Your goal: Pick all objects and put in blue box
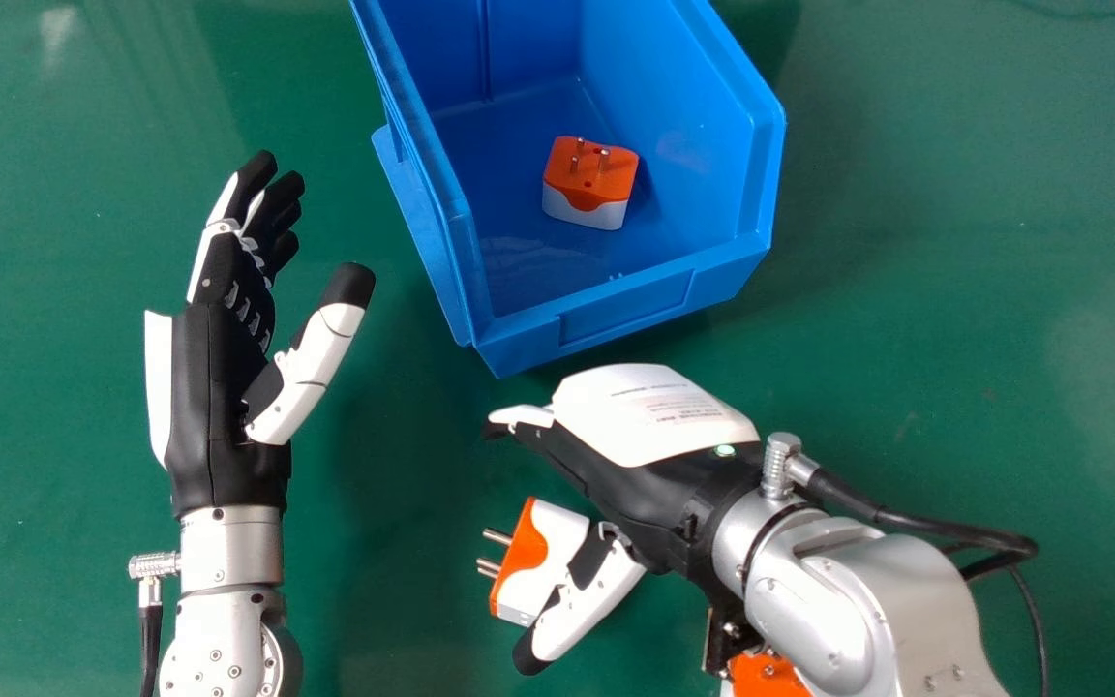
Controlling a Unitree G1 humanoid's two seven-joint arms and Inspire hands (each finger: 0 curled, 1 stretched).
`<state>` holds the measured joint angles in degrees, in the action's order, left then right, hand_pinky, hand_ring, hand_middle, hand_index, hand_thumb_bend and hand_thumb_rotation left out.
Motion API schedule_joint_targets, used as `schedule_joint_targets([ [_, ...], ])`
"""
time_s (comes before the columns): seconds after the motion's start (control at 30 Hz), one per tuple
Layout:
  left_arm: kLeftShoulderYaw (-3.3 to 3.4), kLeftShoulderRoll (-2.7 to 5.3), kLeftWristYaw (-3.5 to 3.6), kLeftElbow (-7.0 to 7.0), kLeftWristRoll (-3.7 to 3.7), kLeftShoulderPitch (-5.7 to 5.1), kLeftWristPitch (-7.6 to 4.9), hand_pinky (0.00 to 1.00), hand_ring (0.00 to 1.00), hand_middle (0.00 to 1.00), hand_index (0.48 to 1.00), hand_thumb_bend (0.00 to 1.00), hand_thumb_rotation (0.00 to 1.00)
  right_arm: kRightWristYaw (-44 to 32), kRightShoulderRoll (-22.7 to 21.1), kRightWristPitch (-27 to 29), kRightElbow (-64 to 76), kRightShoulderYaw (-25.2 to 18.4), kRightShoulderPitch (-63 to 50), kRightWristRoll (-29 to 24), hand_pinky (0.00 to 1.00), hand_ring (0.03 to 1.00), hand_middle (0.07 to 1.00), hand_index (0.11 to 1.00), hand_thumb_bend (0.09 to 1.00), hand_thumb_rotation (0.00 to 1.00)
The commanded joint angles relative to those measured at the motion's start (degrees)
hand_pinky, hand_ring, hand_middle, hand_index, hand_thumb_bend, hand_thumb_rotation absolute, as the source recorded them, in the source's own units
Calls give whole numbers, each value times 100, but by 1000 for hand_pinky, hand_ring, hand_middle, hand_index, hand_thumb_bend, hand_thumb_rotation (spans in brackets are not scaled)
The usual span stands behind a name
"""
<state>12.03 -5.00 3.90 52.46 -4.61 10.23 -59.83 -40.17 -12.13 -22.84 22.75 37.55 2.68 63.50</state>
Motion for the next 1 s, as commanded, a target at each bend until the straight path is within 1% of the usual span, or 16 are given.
schedule_joint_targets([
  [0.0,-38,19,27,-129,-2,-25,-73,904,889,869,880,801,521,54,69,65,17,-4,67,44,618,841,880,867,816,351],
  [0.07,-35,21,50,-120,-22,-22,-96,904,889,868,880,801,523,62,103,36,-33,2,63,61,614,842,881,865,808,361],
  [0.13,-23,45,94,-120,-92,-16,-94,904,890,868,879,801,523,107,151,0,-86,-6,48,57,612,843,880,861,802,367],
  [0.2,-17,50,117,-117,-113,-13,-91,903,889,867,879,800,522,119,215,-78,-191,14,65,131,611,841,878,857,796,373],
  [0.27,-21,29,71,-120,-39,-17,-89,902,889,866,878,801,518,121,285,-157,-336,57,112,256,611,841,878,854,789,373],
  [0.33,-24,22,57,-126,-16,-18,-86,901,889,865,878,799,518,126,378,-258,-488,101,153,386,602,836,868,839,775,371],
  [0.37,-25,24,64,-132,-25,-18,-78,900,888,866,878,799,518,120,413,-290,-558,120,176,448,595,833,861,832,771,362],
  [0.47,-25,41,134,-146,-103,-15,-47,903,889,866,879,800,518,96,514,-408,-806,159,256,589,578,829,851,818,765,330],
  [0.5,-24,45,136,-150,-108,-15,-43,903,889,866,879,800,518,125,540,-418,-901,161,280,605,578,829,851,818,765,330],
  [0.63,-24,42,128,-131,-85,-3,-74,909,890,866,879,801,513,196,632,-481,-1207,141,379,557,552,816,840,802,781,247],
  [0.73,-27,50,152,-132,-116,0,-46,910,889,867,880,797,512,436,641,-458,-1379,144,374,553,534,803,827,782,789,191],
  [0.77,-26,50,151,-125,-118,5,-44,911,889,867,880,796,510,524,635,-440,-1422,151,369,558,521,787,815,774,781,152],
  [0.8,-25,48,141,-118,-108,9,-47,911,889,867,880,796,510,574,635,-437,-1465,157,373,560,521,787,815,774,781,152],
  [0.83,-25,43,133,-112,-95,12,-49,911,889,867,880,797,509,620,635,-434,-1500,163,376,556,489,746,792,754,767,97],
  [0.87,-26,43,138,-109,-99,15,-47,910,889,867,880,797,508,645,635,-434,-1534,170,385,553,478,732,783,744,760,78],
  [0.97,-24,54,189,-107,-154,24,-54,910,890,868,880,795,508,681,638,-449,-1609,198,418,563,467,718,773,719,755,49],
])
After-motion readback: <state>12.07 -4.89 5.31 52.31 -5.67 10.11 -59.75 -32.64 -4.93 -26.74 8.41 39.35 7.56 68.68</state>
